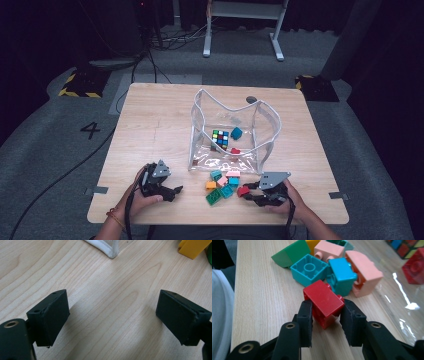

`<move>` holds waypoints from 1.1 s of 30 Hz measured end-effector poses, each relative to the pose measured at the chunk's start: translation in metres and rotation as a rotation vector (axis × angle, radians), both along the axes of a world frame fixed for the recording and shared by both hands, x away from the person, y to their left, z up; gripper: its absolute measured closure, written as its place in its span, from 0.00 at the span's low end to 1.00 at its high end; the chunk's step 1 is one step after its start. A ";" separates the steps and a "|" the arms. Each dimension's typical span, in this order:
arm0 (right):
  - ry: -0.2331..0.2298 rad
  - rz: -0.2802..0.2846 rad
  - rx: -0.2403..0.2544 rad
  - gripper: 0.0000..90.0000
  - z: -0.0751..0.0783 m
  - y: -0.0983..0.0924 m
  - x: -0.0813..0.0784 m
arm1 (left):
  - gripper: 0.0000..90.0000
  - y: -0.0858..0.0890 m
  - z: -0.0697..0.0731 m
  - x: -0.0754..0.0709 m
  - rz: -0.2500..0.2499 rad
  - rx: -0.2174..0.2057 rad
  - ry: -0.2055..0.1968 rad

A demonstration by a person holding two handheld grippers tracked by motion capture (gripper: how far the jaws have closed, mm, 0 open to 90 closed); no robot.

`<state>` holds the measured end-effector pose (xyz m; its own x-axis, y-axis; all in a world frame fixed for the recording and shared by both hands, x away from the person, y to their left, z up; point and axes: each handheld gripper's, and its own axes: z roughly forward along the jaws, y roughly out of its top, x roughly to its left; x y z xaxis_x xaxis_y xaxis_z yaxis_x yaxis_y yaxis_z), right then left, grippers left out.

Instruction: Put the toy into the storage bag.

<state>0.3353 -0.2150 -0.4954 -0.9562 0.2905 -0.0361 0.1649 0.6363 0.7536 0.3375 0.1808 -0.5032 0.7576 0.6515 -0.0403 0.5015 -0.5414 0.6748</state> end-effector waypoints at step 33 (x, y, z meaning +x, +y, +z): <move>-0.029 -0.300 0.085 0.70 0.026 -0.096 0.031 | 0.13 0.000 0.000 0.000 0.000 -0.001 0.000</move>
<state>0.3660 -0.3114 -0.4698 -0.8262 0.5628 -0.0256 0.3136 0.4971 0.8090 0.3374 0.1807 -0.5033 0.7572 0.6518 -0.0413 0.5021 -0.5405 0.6751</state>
